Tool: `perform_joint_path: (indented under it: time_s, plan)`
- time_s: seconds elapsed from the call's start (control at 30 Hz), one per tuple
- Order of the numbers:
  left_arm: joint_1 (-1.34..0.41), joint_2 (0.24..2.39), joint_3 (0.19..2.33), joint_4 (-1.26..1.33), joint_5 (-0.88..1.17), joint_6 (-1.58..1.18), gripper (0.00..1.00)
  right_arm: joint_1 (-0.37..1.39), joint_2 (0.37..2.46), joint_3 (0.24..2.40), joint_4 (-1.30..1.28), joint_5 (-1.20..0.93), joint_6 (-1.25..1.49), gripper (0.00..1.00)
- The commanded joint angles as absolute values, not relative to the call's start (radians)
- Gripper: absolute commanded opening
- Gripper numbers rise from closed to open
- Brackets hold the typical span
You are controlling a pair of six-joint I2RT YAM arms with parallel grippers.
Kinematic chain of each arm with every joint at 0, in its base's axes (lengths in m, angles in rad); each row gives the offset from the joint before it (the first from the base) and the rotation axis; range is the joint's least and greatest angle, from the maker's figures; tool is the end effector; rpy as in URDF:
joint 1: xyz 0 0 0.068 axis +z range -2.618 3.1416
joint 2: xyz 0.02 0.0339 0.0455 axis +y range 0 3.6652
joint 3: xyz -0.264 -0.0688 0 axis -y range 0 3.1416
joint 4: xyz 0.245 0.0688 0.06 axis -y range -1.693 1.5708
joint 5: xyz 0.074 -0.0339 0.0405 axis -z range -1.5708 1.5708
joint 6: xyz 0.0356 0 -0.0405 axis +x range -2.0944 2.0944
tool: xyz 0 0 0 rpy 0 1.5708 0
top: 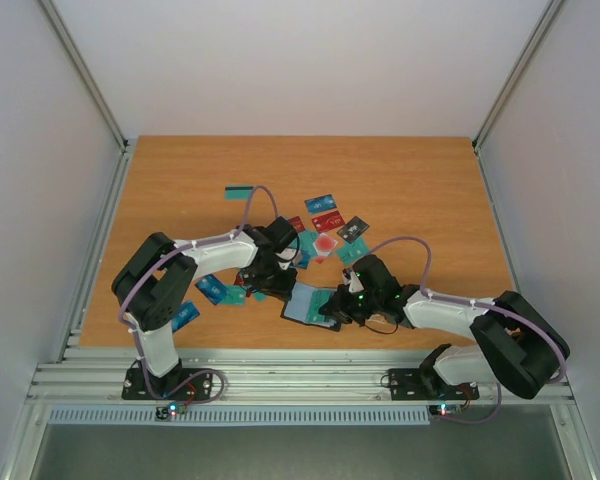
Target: Put the credit cards into the card holder
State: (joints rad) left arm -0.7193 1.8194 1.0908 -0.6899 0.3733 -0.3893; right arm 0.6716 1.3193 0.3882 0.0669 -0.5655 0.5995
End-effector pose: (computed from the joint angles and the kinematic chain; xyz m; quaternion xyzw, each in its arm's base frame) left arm 0.2351 -0.2232 0.1451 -0.1749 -0.9642 0.1967 0.0338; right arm 0.1574 0.1495 0.1293 -0.1289 0.8969 0.4079 0.1120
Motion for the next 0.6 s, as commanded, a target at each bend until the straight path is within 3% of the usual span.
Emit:
perform_joint_path:
  time_s: [0.0, 0.17, 0.57]
  plan:
    - [-0.727, 1.807, 1.064, -0.702, 0.383, -0.393, 0.10, 0.679, 1.317, 0.397, -0.004, -0.535, 0.568, 0.01]
    - [-0.726, 1.809, 1.059, -0.697, 0.386, -0.397, 0.10, 0.679, 1.273, 0.387, -0.043, -0.512, 0.565, 0.01]
    - [-0.729, 1.815, 1.060, -0.698, 0.412, -0.388, 0.10, 0.680, 1.387, 0.405, 0.038, -0.528, 0.551, 0.01]
